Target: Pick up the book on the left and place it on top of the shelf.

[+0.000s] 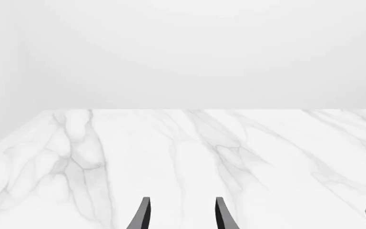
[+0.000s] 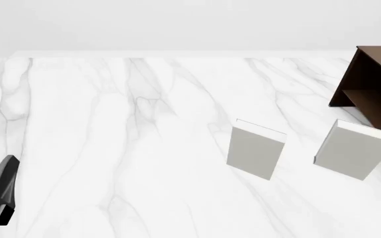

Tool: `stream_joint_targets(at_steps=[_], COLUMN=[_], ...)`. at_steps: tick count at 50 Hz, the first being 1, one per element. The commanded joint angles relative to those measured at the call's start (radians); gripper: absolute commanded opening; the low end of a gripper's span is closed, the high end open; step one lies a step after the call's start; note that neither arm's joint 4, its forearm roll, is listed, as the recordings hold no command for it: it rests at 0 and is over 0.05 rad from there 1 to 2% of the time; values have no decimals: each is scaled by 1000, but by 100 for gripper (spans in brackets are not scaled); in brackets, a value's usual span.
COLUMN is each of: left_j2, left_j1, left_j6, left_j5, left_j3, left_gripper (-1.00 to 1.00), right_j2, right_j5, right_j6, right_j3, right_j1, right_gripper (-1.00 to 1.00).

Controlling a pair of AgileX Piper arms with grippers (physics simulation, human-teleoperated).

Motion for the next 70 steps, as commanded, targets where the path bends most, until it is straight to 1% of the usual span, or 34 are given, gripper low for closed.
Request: stream_joint_targets(at_steps=[1, 11, 19, 28, 45, 70], left_j2=[0, 0, 0, 0, 0, 0], left_j1=[0, 0, 0, 0, 0, 0], left_j6=[0, 0, 0, 0, 0, 0], left_j5=[0, 0, 0, 0, 0, 0], left_j3=[0, 0, 0, 0, 0, 0], left_gripper=[100, 100, 100, 100, 100, 100], right_j2=[47, 103, 146, 197, 240, 332], right_j5=[-45, -86, -108, -145, -162, -208], right_j6=[29, 9, 8, 4, -10, -19], right_j3=[-22, -20, -41, -40, -61, -81], right_j1=[-21, -23, -25, -29, -52, -59], right_gripper=[-100, -100, -100, -100, -100, -100])
